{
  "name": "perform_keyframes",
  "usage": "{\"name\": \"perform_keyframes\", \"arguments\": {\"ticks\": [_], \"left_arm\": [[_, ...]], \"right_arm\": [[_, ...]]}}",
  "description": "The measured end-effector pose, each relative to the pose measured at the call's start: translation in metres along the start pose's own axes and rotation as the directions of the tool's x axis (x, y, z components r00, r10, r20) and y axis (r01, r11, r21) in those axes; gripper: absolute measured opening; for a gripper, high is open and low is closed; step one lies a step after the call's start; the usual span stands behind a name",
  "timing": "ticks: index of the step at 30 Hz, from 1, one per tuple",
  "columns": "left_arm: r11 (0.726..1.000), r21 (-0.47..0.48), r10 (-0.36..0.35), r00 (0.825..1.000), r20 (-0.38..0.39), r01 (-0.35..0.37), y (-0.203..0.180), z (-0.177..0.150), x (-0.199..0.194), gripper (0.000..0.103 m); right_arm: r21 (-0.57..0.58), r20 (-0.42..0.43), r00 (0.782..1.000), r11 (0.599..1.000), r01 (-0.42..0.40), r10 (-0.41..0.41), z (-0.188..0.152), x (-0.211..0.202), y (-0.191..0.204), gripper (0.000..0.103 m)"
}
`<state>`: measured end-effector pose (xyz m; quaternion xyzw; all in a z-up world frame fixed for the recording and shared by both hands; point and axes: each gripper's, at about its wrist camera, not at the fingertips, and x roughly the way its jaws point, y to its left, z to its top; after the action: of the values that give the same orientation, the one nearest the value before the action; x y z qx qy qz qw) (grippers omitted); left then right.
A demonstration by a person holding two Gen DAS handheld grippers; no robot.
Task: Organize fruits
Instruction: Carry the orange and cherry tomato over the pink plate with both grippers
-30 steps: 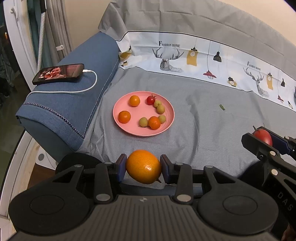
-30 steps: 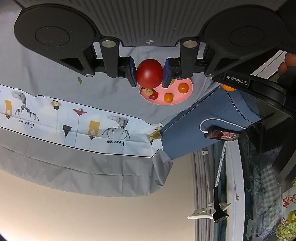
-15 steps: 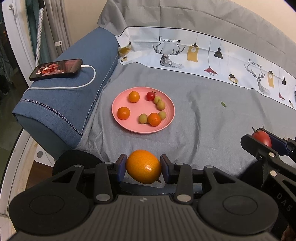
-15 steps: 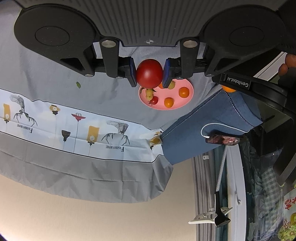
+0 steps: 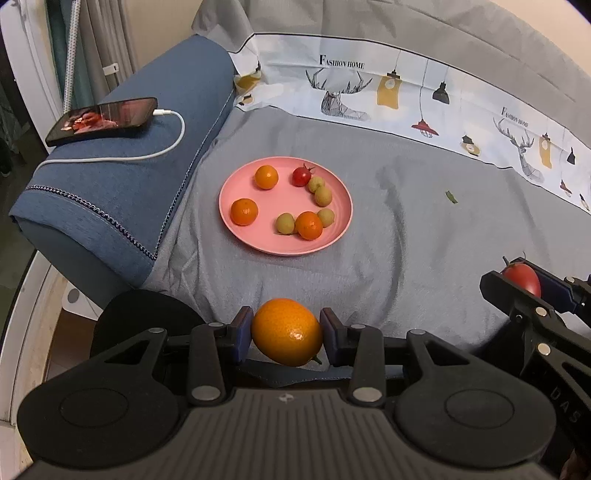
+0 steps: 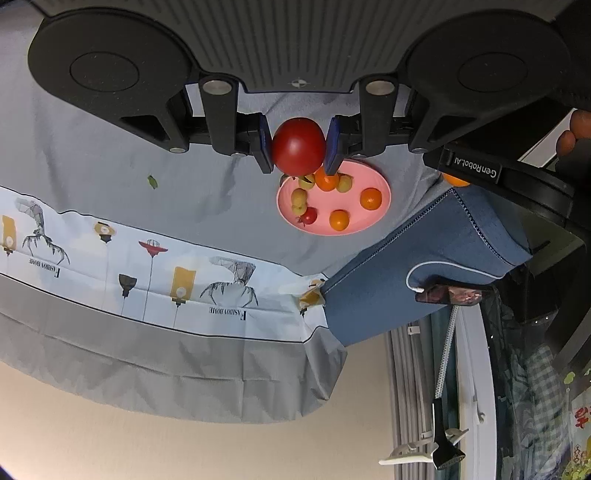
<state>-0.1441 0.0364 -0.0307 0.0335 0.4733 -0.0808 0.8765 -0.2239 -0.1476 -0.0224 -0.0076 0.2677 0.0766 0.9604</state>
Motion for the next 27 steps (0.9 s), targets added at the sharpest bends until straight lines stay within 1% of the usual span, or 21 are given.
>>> {"name": "perform_keyframes", "arguments": {"ticks": [8,15,22,27], "left_arm": [[1.000,-0.016,0.001,0.999,-0.037,-0.001,0.007,0.011,0.020,0.043],[0.999,-0.041,0.014,0.997,-0.074,-0.017,0.017,0.027,0.044,0.043],[0.998,-0.051,0.030,0.993,-0.115,-0.036,0.026,0.050,0.076,0.043],[0.997,-0.054,0.046,0.992,-0.121,-0.053,0.032,0.073,0.100,0.043]], "right_arm": [[-0.007,-0.043,0.999,1.000,-0.005,0.005,0.001,0.021,-0.002,0.030],[-0.012,-0.084,0.996,1.000,-0.018,0.017,0.006,0.050,-0.005,0.030],[0.000,-0.139,0.990,0.999,-0.034,0.034,0.012,0.093,-0.007,0.030],[0.005,-0.151,0.988,0.999,-0.040,0.040,0.022,0.131,-0.005,0.030]]}}
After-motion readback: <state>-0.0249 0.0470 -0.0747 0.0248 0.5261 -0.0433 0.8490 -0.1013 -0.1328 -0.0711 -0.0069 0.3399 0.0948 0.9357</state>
